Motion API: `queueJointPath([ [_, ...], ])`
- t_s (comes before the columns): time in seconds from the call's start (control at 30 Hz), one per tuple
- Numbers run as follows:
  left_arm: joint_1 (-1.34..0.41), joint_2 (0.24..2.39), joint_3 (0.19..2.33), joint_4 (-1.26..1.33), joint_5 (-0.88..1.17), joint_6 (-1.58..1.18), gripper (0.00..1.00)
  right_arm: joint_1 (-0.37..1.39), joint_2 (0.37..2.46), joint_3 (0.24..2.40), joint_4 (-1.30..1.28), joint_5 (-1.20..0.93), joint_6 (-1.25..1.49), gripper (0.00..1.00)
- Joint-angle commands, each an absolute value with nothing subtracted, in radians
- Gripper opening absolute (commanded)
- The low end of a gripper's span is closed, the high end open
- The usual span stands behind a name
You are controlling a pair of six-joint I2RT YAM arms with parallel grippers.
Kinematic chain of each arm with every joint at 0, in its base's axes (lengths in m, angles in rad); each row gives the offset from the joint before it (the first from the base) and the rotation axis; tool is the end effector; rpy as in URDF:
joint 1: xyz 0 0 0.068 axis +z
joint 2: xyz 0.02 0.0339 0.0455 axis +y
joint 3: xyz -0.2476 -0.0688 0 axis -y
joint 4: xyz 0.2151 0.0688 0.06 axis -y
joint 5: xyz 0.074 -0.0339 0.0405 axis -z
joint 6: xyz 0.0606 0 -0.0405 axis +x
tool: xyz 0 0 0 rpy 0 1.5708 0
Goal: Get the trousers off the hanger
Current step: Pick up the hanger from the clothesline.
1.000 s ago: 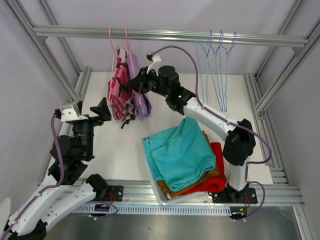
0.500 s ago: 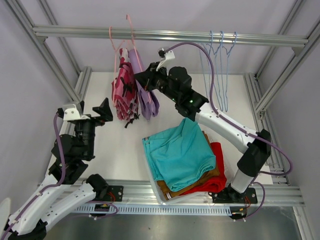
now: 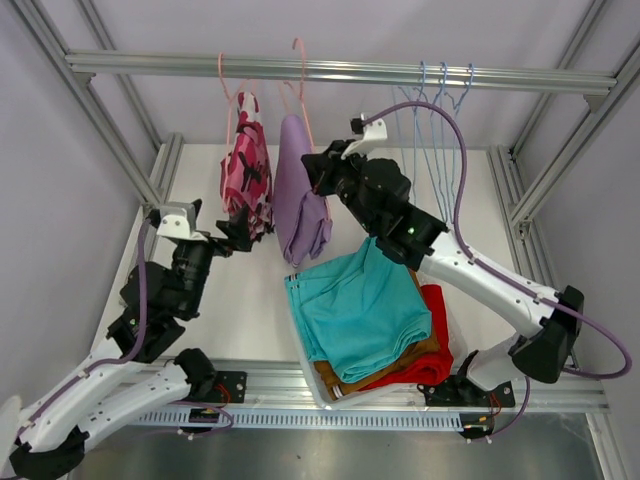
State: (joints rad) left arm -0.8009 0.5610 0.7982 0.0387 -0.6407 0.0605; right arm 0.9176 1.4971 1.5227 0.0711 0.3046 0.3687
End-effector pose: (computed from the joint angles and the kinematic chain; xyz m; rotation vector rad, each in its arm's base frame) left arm 0.1118 -0.0633 0.3875 0.0233 1.3535 -0.2097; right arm 0.2250 0.2641 0.4386 -0.1636 1.5238 0.8128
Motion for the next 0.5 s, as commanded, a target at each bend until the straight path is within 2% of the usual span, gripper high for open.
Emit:
queueJointPath([
  [0.0,-0.865,0.577,0.785,0.063,-0.577,0.093,0.99,0.931,1.382,1.482,0.212,0.465,0.36,0.0],
  [0.27,-1.043,0.692,0.761,0.093,-0.581,0.103,0.99,0.939,1.299,1.362,0.209,0.523,0.39,0.0],
  [0.47,-1.091,0.814,0.742,0.16,-0.561,0.028,0.99,0.94,1.204,1.227,0.213,0.561,0.423,0.0],
])
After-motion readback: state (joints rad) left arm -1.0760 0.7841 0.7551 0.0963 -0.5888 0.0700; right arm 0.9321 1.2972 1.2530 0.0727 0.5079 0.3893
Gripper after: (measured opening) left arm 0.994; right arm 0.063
